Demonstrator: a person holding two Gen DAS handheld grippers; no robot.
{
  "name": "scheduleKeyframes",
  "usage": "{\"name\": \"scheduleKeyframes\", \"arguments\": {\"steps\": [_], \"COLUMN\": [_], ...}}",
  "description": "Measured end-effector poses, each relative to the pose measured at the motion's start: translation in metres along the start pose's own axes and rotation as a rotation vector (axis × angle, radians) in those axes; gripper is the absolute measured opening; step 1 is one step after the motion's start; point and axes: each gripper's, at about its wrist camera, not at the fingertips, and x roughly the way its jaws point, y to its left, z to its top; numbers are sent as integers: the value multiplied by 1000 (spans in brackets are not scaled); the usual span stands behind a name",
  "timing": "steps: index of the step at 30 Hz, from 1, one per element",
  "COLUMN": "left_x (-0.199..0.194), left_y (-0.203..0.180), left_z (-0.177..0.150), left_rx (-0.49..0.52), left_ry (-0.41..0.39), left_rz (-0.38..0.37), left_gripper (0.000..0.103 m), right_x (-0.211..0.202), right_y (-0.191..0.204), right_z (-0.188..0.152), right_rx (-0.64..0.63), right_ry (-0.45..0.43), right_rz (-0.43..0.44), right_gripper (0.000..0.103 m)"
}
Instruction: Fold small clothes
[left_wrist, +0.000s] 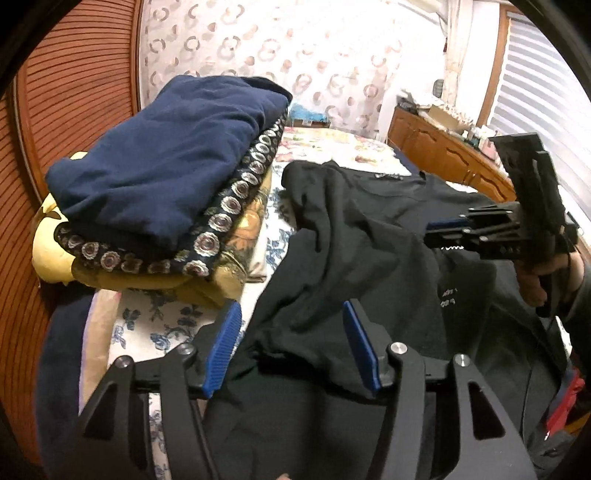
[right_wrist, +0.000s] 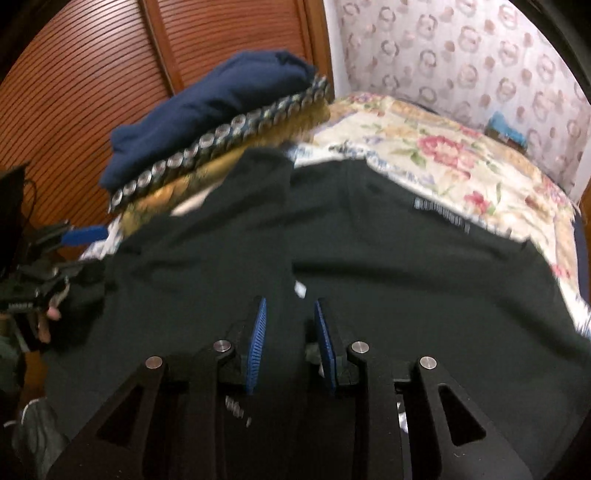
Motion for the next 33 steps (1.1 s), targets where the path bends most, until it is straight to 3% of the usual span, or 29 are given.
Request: {"name": "scheduleKeyframes", "arguments": {"steps": [6,8,10,12,18,21,24,28,33], "left_x": [2,3,3,4,11,18,28,49,71], "left_y": [-13,-17,-21,-25,-44,-61,-81,-119,-161], "left_z": [-1,0,2,5,18,28,40,56,65], "left_rx": [14,22,28,32,69,98,134,206,280], "left_ry": [4,1,-5,-10,-18,-20,-20,-5,26], "left_rz": [-5,-2,-2,-4,-22,-45,-82,-141,-202], "left_gripper": [57,56,56,56,56,57,56,57,56], "right_x": [-3,-2,-3,-7,-32,-47,-69,-114,-159], "right_y": [4,6,7,8,-3,-13,-26,-52,-92], "right_z": [-16,-19,-23,-28,-36,-42,-53,-85,-130], "right_rx": [0,-11,-22,-33,29,80,141,203,289], "right_ry": [24,30,31,16,-51,-83,-130,-195,-215], "right_rz": [0,4,9,0,-27,-43,-55,-162,-299], "right_gripper": [25,20,6,1,1,13,18,33,35]}}
